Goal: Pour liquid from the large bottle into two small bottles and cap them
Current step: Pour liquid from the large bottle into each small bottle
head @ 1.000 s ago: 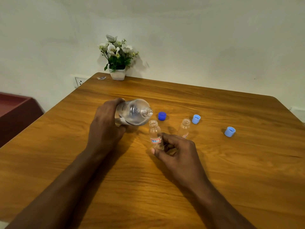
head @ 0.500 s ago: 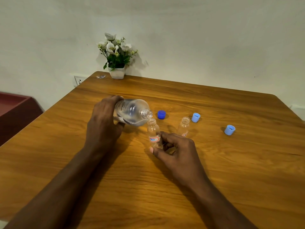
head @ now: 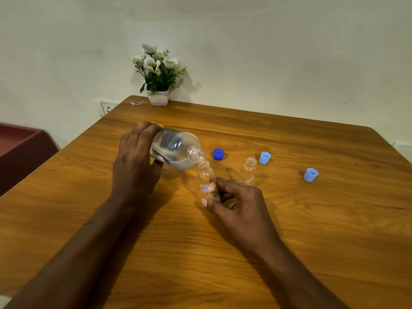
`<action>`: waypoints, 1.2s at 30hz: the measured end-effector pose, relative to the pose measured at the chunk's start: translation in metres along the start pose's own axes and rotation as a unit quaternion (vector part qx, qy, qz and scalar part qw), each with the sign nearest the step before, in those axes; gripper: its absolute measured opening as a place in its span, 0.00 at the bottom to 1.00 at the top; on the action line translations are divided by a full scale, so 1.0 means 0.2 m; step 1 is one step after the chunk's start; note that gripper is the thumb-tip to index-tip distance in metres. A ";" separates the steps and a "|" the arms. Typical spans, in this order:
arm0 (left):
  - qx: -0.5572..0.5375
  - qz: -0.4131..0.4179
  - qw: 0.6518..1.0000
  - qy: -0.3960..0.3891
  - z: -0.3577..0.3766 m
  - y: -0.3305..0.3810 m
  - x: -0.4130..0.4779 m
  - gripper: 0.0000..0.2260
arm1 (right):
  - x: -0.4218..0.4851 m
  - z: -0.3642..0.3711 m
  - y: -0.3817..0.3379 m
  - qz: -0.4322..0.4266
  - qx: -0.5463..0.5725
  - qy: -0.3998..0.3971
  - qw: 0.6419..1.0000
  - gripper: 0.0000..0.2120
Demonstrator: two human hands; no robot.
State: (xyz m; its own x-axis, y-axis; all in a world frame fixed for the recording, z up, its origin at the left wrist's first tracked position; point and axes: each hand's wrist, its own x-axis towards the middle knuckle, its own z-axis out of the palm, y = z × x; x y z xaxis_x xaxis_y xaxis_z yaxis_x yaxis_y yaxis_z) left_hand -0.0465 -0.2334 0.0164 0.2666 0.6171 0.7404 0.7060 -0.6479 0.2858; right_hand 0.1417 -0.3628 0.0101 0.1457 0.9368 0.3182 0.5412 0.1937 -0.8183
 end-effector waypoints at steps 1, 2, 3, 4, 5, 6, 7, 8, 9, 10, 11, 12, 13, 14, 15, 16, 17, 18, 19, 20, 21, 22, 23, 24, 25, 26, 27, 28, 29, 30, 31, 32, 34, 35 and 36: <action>0.001 0.001 1.000 0.001 0.00 0.00 0.00 0.30 | 0.00 0.00 0.00 0.001 0.000 0.000 1.000 0.22; 0.002 0.003 1.000 0.003 0.00 0.00 0.00 0.30 | 0.00 0.00 0.00 0.001 0.000 0.000 1.000 0.22; 0.003 0.004 1.000 0.006 -0.01 0.00 0.00 0.29 | 0.00 0.00 0.00 0.002 0.000 -0.001 1.000 0.22; 0.004 0.005 1.000 0.008 -0.01 0.00 0.00 0.29 | 0.00 0.00 0.00 0.002 0.000 -0.001 1.000 0.22; 0.006 0.004 1.000 0.010 -0.01 0.00 0.00 0.29 | 0.00 0.00 0.00 0.002 0.000 -0.001 1.000 0.22; 0.009 0.003 1.000 0.012 -0.01 0.00 0.01 0.30 | 0.00 0.00 0.00 0.003 0.001 0.000 1.000 0.22; 0.010 0.003 1.000 0.015 -0.02 0.00 0.01 0.30 | 0.00 0.00 -0.01 0.003 0.002 0.000 1.000 0.22; 0.011 0.004 1.000 0.019 -0.02 0.00 0.01 0.29 | 0.00 0.00 -0.01 0.004 0.002 0.000 1.000 0.23; 0.012 0.005 1.000 0.023 -0.02 0.00 0.01 0.29 | 0.00 0.00 -0.01 0.003 0.003 -0.002 1.000 0.23; 0.013 0.007 1.000 0.025 -0.02 0.01 0.01 0.28 | 0.00 0.00 -0.01 0.003 0.004 -0.004 1.000 0.23; 0.015 0.008 1.000 0.026 -0.02 0.01 0.01 0.28 | 0.00 0.00 -0.01 0.004 0.005 -0.004 1.000 0.23; 0.016 0.009 0.999 0.027 -0.02 0.01 0.01 0.28 | -0.01 0.00 -0.01 0.004 0.006 -0.004 1.000 0.23; 0.017 0.010 0.999 0.028 -0.02 0.01 0.01 0.27 | 0.00 0.00 -0.01 0.003 0.006 -0.003 1.000 0.22; 0.017 0.011 0.999 0.029 -0.02 0.00 0.01 0.27 | 0.00 0.00 -0.01 0.003 0.007 -0.002 1.000 0.22; 0.018 0.012 0.999 0.031 -0.02 0.00 0.01 0.27 | 0.00 0.00 -0.01 0.003 0.007 -0.001 1.000 0.22; 0.018 0.014 0.999 0.032 -0.02 0.00 0.01 0.27 | 0.00 0.00 -0.01 0.004 0.007 0.000 1.000 0.22; 0.019 0.016 0.999 0.034 -0.02 0.00 0.01 0.27 | 0.00 0.00 -0.01 0.004 0.007 0.001 1.000 0.22; 0.019 0.019 0.999 0.035 -0.02 0.01 0.01 0.27 | 0.00 0.00 -0.01 0.005 0.009 0.001 1.000 0.22; 0.020 0.020 0.999 0.037 -0.02 0.01 0.01 0.27 | -0.01 0.00 -0.01 0.005 0.010 0.000 1.000 0.22; 0.020 0.021 0.999 0.038 -0.03 0.01 0.01 0.28 | -0.01 0.00 -0.01 0.005 0.012 -0.001 1.000 0.21; 0.020 0.021 0.999 0.039 -0.03 0.01 0.01 0.28 | -0.01 0.00 -0.01 0.005 0.013 -0.002 1.000 0.21; 0.021 0.021 0.999 0.041 -0.03 0.01 0.01 0.27 | -0.01 0.00 -0.01 0.006 0.013 -0.002 1.000 0.21; 0.023 0.023 0.999 0.042 -0.03 0.01 0.01 0.27 | -0.01 0.00 -0.01 0.006 0.013 -0.002 1.000 0.21; 0.025 0.024 0.998 0.044 -0.03 0.01 0.01 0.27 | 0.00 0.00 -0.01 0.006 0.012 -0.002 1.000 0.21; 0.027 0.025 0.998 0.046 -0.03 0.01 0.01 0.27 | -0.01 0.00 -0.01 0.006 0.012 -0.002 1.000 0.20; 0.029 0.026 0.998 0.048 -0.03 0.01 0.01 0.27 | -0.01 0.00 -0.01 0.007 0.011 -0.002 1.000 0.20; 0.030 0.028 0.998 0.050 -0.03 0.01 0.01 0.27 | -0.01 0.00 -0.02 0.007 0.011 -0.002 1.000 0.20; 0.030 0.029 0.998 0.051 -0.03 0.01 0.01 0.27 | -0.01 -0.01 -0.02 0.007 0.011 -0.002 1.000 0.20; 0.030 0.030 0.998 0.053 -0.03 0.01 0.01 0.27 | -0.01 -0.01 -0.02 0.006 0.013 -0.001 1.000 0.20; 0.030 0.031 0.998 0.054 -0.03 0.01 0.01 0.27 | -0.01 -0.01 -0.02 0.005 0.015 0.001 1.000 0.20; 0.030 0.032 0.998 0.054 -0.03 0.01 0.02 0.27 | -0.01 -0.01 -0.02 0.005 0.016 0.002 1.000 0.20; 0.030 0.032 0.998 0.054 -0.03 0.01 0.02 0.27 | 0.00 0.00 -0.02 0.004 0.017 0.002 1.000 0.19; 0.030 0.032 0.998 0.054 -0.03 0.01 0.02 0.27 | -0.01 0.00 -0.02 0.005 0.019 0.001 1.000 0.20; 0.029 0.032 0.998 0.052 -0.03 0.01 0.02 0.27 | -0.01 0.00 -0.02 0.005 0.020 0.002 1.000 0.20; 0.027 0.033 0.998 0.051 -0.03 0.01 0.02 0.27 | -0.01 -0.01 -0.02 0.003 0.021 0.002 1.000 0.20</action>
State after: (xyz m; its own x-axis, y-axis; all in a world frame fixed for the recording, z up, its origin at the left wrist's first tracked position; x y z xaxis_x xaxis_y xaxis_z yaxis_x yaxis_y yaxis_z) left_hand -0.0489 -0.2359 0.0235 0.2466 0.5237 0.8154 0.7250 -0.6581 0.2034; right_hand 0.1405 -0.3654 0.0131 0.1524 0.9371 0.3141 0.5046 0.1995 -0.8400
